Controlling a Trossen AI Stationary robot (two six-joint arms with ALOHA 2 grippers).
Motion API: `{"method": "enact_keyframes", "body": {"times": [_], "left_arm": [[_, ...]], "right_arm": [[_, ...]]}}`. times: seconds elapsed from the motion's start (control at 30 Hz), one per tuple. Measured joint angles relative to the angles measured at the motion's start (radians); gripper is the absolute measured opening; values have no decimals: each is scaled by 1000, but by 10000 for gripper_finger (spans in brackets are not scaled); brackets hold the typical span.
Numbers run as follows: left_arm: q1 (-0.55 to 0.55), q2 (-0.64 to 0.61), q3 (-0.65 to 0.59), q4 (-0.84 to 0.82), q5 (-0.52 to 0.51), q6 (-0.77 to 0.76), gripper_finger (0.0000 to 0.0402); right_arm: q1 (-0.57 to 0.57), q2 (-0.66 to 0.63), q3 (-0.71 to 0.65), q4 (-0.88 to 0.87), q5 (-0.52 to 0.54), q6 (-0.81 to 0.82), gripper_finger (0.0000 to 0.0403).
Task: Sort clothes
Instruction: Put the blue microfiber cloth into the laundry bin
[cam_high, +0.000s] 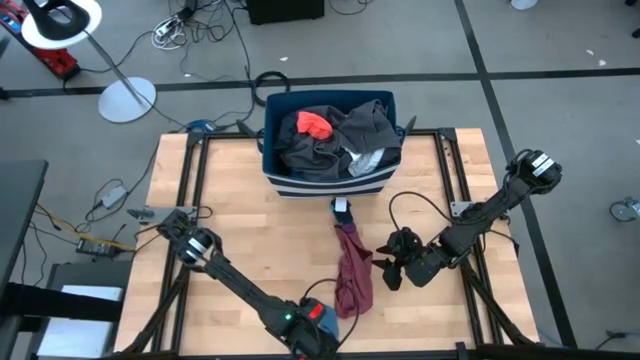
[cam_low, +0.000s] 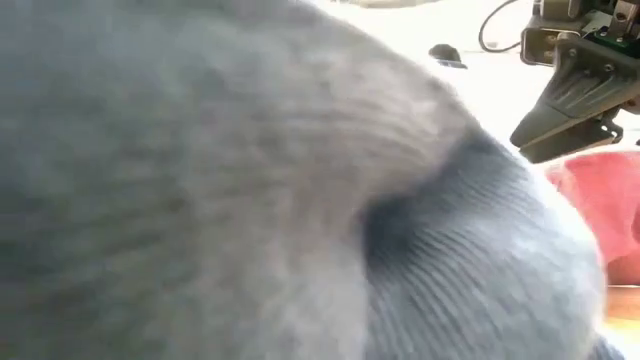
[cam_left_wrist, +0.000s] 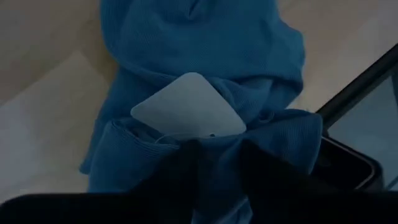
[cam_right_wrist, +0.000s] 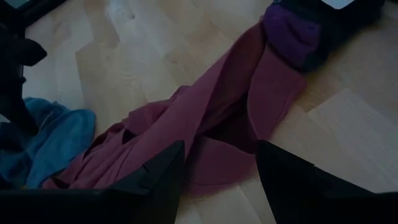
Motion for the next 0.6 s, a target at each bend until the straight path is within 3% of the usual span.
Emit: {"method": "enact_keyframes", "body": {"times": [0.23, 0.4, 0.6], "left_arm": [[9, 0, 5, -30, -21, 109, 13], [26, 1, 90, -245, -20, 159, 4], [42, 2, 314, -624, -70, 204, 2]], "right_arm": [[0, 0, 0, 0, 1, 0, 199], [0, 0, 0, 1, 1, 0, 199], [0, 0, 0, 0, 1, 0, 199]]}}
